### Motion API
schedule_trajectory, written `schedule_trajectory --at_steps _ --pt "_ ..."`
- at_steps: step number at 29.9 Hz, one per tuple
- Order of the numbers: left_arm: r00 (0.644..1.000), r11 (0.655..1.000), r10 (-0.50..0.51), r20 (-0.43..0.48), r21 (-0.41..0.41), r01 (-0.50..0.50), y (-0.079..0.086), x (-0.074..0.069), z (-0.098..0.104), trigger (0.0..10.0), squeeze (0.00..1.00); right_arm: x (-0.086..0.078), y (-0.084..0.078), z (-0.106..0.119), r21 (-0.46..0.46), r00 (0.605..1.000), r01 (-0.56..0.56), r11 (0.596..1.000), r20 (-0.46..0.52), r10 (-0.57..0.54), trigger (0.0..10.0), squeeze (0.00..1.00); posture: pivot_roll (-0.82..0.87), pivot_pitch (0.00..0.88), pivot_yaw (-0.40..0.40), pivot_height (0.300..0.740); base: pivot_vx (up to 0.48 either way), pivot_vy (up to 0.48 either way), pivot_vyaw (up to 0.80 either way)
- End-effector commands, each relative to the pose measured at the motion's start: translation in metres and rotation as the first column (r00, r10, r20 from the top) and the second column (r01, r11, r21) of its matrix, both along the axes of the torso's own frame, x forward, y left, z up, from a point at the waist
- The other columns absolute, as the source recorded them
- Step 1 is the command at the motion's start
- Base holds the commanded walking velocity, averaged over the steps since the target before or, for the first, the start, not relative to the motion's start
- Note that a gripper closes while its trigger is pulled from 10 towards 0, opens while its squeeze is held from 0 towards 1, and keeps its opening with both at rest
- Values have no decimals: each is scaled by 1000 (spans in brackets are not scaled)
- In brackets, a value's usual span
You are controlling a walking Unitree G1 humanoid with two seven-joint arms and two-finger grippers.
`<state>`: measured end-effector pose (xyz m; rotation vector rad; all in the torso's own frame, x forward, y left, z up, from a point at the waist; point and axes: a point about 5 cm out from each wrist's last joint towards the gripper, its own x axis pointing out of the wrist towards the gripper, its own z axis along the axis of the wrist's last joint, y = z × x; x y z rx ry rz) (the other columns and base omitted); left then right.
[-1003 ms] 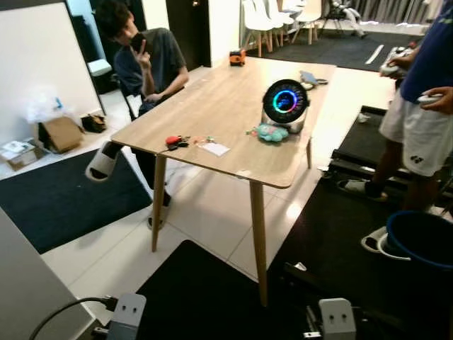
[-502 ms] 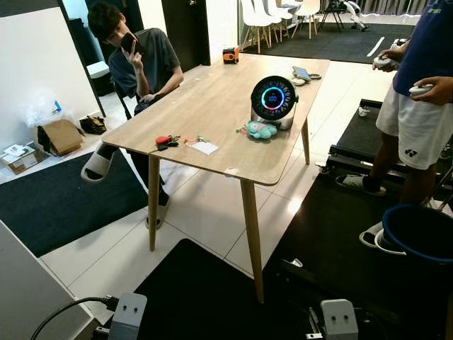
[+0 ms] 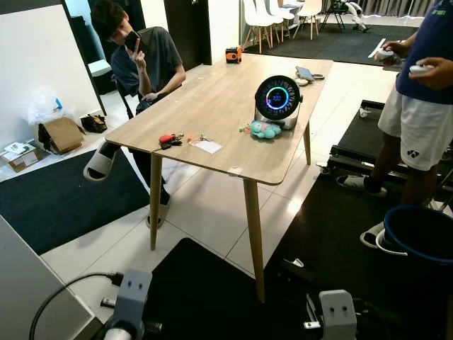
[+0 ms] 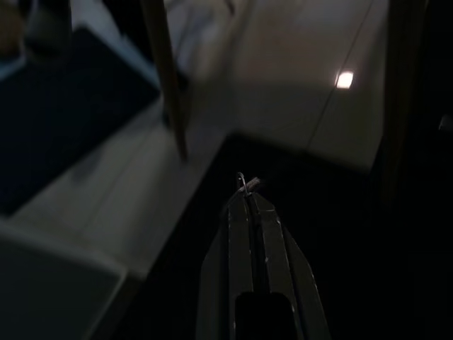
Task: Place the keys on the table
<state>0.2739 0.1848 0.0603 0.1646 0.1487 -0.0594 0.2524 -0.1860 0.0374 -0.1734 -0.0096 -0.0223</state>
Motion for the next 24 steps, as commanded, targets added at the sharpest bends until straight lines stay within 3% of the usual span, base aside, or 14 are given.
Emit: schedule_trajectory --at_steps 1,2,3,8,13,18,24 --pt "1000 1000 7 2 -15 -7 4 -1 4 10000 0 1 6 2 3 1000 -22 1000 9 22 10000 0 69 130 93 740 0 0 0" --pt "999 1000 -21 45 -17 22 -3 7 22 10000 0 8 11 16 6 997 -37 999 63 37 10000 0 71 129 91 740 0 0 0" --pt "999 1000 -21 45 -17 22 -3 7 22 10000 0 8 11 16 6 997 -37 999 63 37 10000 0 71 129 91 740 0 0 0" --pt "993 998 -35 113 -42 40 -16 22 61 10000 0 20 22 46 20 983 -71 997 173 66 10000 0 73 129 88 740 0 0 0" --pt "981 990 -37 192 -125 62 -26 30 91 10000 0 28 30 68 26 965 -93 995 248 84 10000 0 73 130 92 740 0 0 0" --pt "971 988 -51 234 -132 83 -32 31 108 10000 0 29 34 78 25 958 -103 994 270 92 10000 0 74 129 94 740 99 0 0" --pt "971 987 -53 233 -133 86 -34 31 116 10000 0 28 36 81 28 959 -105 994 268 94 10000 0 74 128 97 740 406 0 0"
